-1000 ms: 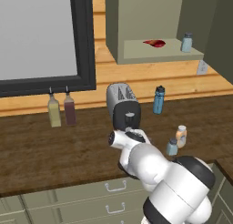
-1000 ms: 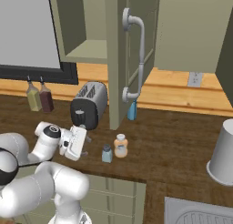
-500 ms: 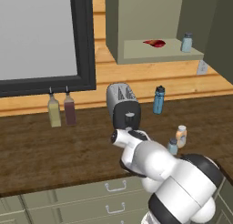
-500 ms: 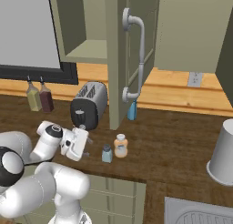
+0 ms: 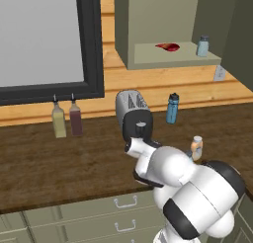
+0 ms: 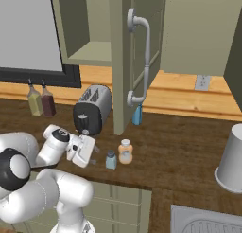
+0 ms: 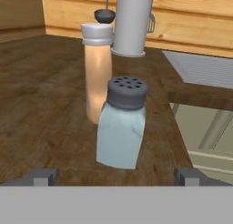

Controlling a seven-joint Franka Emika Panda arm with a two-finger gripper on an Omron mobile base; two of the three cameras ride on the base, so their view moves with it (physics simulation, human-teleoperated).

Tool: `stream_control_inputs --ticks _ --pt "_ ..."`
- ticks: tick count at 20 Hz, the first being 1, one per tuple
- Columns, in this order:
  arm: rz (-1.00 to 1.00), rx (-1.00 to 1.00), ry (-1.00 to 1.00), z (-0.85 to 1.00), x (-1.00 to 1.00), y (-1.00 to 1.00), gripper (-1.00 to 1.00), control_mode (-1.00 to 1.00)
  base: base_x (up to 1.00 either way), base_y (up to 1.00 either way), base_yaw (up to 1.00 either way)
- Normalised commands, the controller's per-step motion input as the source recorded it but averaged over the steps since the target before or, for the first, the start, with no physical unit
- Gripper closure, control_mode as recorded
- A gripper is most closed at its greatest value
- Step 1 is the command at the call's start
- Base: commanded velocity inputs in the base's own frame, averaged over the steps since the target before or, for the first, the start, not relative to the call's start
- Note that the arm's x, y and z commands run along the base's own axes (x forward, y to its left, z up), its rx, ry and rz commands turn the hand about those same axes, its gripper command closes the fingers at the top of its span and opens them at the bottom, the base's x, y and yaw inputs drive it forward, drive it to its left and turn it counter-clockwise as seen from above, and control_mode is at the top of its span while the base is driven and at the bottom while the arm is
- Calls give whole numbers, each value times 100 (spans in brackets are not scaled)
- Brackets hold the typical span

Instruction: Put the shaker and condiment bottle from the counter next to their counterparts in the cabinet.

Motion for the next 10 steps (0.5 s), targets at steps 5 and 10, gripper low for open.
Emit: stream_control_inputs --ticks 5,10 --pt "0 0 -1 0 -15 -29 -100 -100 0 0 0" --pt "0 0 0 0 -6 -28 -100 -100 0 0 0"
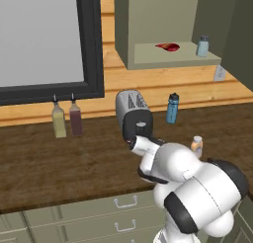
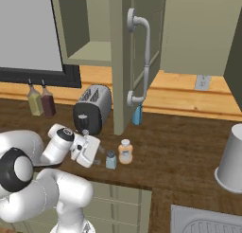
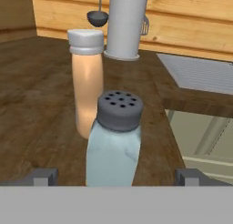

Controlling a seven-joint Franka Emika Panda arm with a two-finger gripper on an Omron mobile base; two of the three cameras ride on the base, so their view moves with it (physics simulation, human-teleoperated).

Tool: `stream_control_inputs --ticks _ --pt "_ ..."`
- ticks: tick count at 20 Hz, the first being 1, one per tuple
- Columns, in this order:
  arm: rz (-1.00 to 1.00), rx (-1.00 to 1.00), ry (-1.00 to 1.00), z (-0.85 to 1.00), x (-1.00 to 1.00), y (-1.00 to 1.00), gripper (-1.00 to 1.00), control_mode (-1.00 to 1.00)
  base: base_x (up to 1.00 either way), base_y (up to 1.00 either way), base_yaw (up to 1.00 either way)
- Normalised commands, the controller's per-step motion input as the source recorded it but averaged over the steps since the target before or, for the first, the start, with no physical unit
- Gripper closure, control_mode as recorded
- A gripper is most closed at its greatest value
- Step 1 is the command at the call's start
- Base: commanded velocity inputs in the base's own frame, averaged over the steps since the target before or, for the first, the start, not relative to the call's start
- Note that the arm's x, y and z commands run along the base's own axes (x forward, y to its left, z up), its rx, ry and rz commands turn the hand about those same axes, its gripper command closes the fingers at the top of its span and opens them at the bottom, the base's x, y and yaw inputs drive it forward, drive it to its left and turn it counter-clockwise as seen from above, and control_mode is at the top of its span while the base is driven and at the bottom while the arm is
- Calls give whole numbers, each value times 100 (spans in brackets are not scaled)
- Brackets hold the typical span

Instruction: Put the shaker and condiment bottle from the counter next to their counterparts in the cabinet.

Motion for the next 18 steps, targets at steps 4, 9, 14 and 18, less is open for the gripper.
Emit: stream_control_inputs --ticks 4,9,14,18 --pt "0 0 0 0 -8 -21 -100 -100 0 0 0" --pt "0 0 4 -1 -10 -8 -100 -100 0 0 0" --pt "0 0 8 -6 -30 0 -100 -100 0 0 0" --pt "0 2 5 0 -15 -18 -100 -100 0 0 0"
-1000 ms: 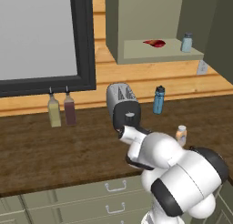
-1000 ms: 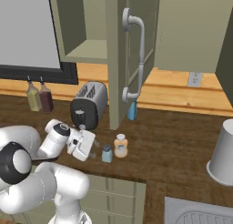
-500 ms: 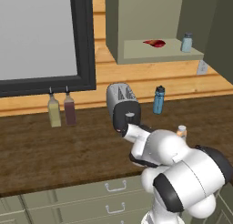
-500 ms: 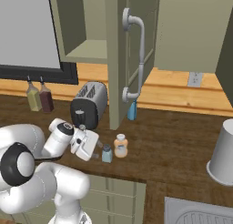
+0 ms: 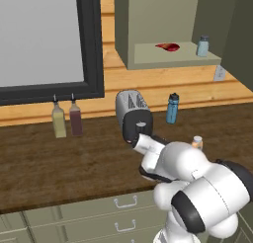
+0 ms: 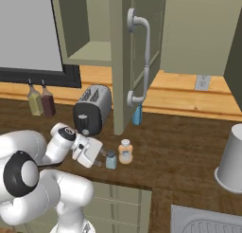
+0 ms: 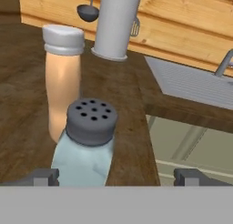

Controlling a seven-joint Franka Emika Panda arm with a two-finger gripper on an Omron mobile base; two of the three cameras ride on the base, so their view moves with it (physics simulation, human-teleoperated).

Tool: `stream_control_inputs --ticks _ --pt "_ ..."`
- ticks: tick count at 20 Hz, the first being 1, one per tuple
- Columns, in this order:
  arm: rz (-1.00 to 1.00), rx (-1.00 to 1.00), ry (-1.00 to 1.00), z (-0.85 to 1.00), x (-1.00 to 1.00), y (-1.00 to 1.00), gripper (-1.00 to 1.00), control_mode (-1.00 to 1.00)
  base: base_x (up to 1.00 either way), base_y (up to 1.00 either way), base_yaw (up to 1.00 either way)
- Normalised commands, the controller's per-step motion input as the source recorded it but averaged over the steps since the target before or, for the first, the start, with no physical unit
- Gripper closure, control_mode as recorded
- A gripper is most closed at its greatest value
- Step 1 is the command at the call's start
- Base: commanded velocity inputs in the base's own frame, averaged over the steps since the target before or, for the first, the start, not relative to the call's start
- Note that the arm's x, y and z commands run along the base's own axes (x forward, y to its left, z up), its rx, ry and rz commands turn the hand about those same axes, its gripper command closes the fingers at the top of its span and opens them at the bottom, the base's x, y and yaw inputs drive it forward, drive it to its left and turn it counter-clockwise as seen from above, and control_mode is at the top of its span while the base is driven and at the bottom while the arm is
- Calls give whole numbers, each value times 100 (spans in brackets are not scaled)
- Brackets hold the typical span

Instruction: Put the shaker and condiment bottle from the counter next to their counterparts in the cabinet.

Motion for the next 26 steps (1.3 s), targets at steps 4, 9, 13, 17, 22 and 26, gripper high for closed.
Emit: stream_control_inputs --ticks 4,9,13,17,22,26 --pt "0 0 1 0 1 -17 -100 -100 0 0 0" --pt "0 0 1 -4 12 -3 -100 -100 0 0 0" --pt "2 0 2 -21 14 0 -100 -100 0 0 0" --pt "3 0 1 -25 19 -6 -100 -100 0 0 0" --pt "3 0 0 -25 7 -25 -100 -100 0 0 0" --pt "0 1 1 -19 -1 -20 -100 -100 0 0 0"
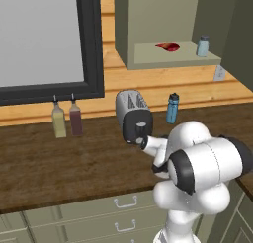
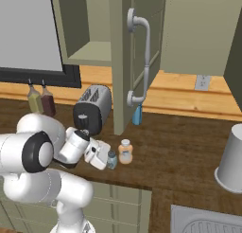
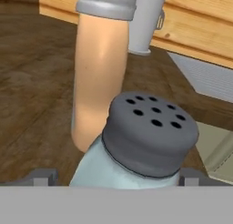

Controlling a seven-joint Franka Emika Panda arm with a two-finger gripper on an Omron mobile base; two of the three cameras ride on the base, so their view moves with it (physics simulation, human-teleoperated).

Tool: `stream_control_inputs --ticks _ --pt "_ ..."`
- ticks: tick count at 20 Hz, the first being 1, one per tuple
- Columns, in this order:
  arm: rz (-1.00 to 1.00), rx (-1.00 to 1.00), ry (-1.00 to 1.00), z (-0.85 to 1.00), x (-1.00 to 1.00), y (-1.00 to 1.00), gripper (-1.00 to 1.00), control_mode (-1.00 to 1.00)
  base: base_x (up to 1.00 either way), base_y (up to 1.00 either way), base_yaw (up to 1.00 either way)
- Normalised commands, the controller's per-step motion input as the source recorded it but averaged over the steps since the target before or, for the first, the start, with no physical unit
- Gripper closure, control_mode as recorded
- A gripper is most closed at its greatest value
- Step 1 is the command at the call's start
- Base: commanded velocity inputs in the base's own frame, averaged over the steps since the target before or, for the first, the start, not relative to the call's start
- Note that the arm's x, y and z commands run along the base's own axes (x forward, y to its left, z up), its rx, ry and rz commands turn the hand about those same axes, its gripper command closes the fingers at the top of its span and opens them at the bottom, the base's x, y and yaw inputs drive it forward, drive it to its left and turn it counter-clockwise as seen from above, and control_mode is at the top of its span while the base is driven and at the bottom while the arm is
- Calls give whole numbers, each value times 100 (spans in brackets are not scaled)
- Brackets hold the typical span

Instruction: Put the shaker and condiment bottle from the counter next to their counterparts in the cabinet.

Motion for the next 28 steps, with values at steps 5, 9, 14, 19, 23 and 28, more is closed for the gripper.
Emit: stream_control_inputs --ticks 5,9,14,19,23,28 --pt "0 0 6 -12 0 8 100 -100 0 0 0" --pt "8 0 -2 14 -33 8 100 -100 0 0 0" --pt "21 0 -1 45 -59 31 100 -100 0 0 0" --pt "29 0 0 70 -44 28 100 -100 0 0 0" --pt "33 2 0 74 -55 3 100 -100 0 0 0" --pt "33 7 -10 86 -62 0 100 -100 0 0 0"
